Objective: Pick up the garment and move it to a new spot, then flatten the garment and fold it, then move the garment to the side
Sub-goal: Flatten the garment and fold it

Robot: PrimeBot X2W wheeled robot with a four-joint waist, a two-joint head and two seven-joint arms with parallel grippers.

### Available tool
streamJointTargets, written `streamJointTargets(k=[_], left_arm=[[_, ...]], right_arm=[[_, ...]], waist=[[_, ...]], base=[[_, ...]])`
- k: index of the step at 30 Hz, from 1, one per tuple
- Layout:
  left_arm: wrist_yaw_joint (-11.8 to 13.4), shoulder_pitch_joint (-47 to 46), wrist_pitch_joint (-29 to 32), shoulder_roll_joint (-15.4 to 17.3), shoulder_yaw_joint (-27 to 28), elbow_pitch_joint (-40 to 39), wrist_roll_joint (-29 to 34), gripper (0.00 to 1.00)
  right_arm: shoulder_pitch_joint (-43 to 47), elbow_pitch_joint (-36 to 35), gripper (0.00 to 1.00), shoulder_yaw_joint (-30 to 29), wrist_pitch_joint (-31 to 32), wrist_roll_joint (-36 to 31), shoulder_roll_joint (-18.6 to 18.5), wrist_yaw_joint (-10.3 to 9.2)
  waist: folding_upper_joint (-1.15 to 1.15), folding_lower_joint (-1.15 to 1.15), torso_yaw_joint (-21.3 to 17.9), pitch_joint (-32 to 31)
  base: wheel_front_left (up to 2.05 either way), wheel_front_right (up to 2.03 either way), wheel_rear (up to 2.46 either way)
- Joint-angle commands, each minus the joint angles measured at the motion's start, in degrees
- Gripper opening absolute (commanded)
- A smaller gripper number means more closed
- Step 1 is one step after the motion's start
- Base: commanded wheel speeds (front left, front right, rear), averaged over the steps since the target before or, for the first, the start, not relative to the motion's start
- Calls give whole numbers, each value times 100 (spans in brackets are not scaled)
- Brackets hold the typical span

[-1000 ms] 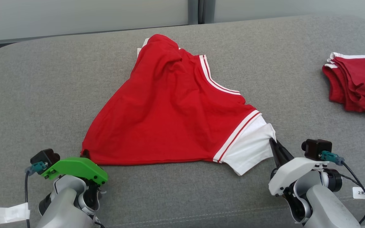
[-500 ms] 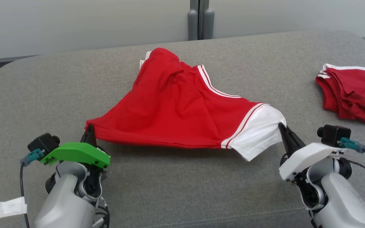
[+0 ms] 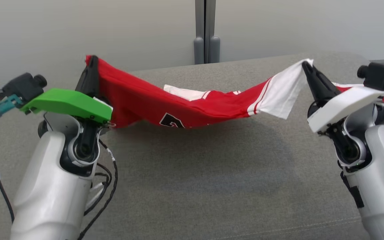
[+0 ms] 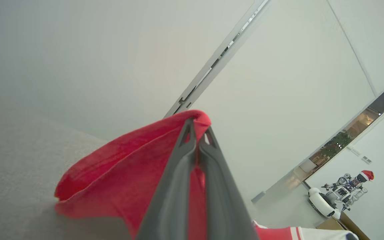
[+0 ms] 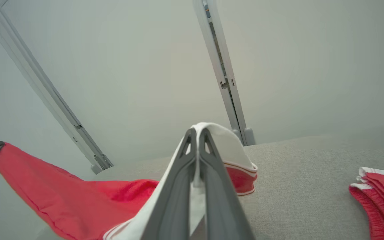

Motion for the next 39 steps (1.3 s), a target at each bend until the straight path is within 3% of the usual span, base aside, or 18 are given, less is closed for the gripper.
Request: streamJointTargets(k=[1,8,16,23,27,32,39], left_arm=[[155,-156,142,137,-3,-445,34,0],[639,-358,564,433,93,-1876,95,0],[1035,-492,858,685,275,-2937,84,0],[1312,-728,1197,795,325,-3128,-9,0],[1409,-1040,1448,848,177,-2646,64,0],[1470,-1896,1712,821,-51,-1716,265,0],[1292,-3681,1261,614,114,-236,524,0]], right_arm=[[-218,-210,0,-18,171,26,-69,-1],[-671,-942,0,-124,743,-12,-185,-1],[-915,-1870,0,-471,1248,-74,-250,-1],[-1259,-2291,0,-725,1690,-313,-141,-1],[-1665,-1906,0,-687,1800,-484,-12,-1],[-2672,-873,0,-743,1699,-740,250,-1],[-4738,875,0,-755,749,-1546,535,-1]], waist=[[0,0,-62,-90],[0,0,-180,-234],[0,0,-282,-297],[0,0,-381,-156],[0,0,-444,71],[0,0,-523,661],[0,0,-695,1764]], base=[[0,0,0],[0,0,0],[0,0,0],[0,0,0],[0,0,0],[0,0,0],[0,0,0]])
